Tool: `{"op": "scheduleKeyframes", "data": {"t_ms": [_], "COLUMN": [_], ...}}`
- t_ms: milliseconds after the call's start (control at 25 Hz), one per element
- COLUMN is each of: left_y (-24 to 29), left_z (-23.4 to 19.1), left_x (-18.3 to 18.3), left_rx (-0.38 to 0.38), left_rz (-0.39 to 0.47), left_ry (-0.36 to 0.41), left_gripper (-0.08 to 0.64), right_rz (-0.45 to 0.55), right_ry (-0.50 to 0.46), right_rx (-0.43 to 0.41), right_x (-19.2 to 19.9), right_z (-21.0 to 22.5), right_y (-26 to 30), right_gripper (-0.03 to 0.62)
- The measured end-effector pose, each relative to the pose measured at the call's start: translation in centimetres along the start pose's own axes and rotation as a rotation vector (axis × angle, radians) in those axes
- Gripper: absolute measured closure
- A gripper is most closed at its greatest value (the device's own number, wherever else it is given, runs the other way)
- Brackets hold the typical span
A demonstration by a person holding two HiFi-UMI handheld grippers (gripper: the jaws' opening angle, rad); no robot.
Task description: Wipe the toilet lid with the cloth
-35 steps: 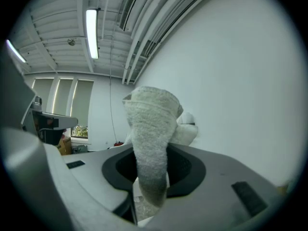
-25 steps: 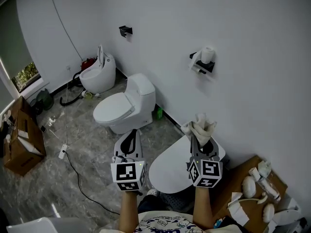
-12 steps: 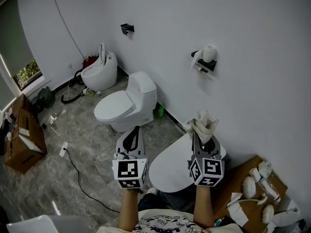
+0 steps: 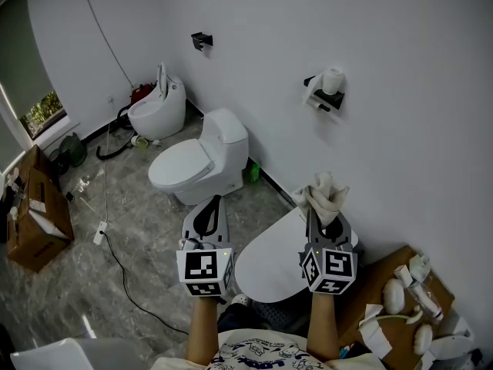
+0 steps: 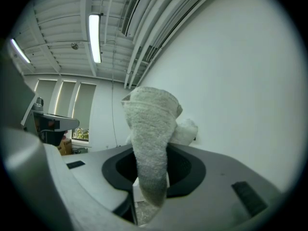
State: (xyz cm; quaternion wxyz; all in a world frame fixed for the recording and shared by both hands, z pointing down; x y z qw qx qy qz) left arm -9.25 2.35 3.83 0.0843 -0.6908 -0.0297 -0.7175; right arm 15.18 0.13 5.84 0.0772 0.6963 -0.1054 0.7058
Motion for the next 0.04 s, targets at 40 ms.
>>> {"op": "scheduleKeyframes", "data": {"t_ms": [40], "left_y": [0.0], "left_z": [-0.05], "left_x": [-0.02], "left_rx": [0.0], "left_rz": [0.001], "left_ry": [0.0], "left_gripper": [0.557], "right_rz": [0.002], "right_ry": [-0.001], "right_rx": [0.0], "right_x": [-0.03], "right_z": [-0.03], "right_y": [0.02], "right_gripper": [0.483]}}
Point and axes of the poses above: the fingertips, and each gripper's own axes: y forward along the fingers, z to its right, x out of its underside, the point moved 4 cm from there along -y, backward along the fingers, and after that the axes turned 4 degrees about z, right-handed, at the moved point
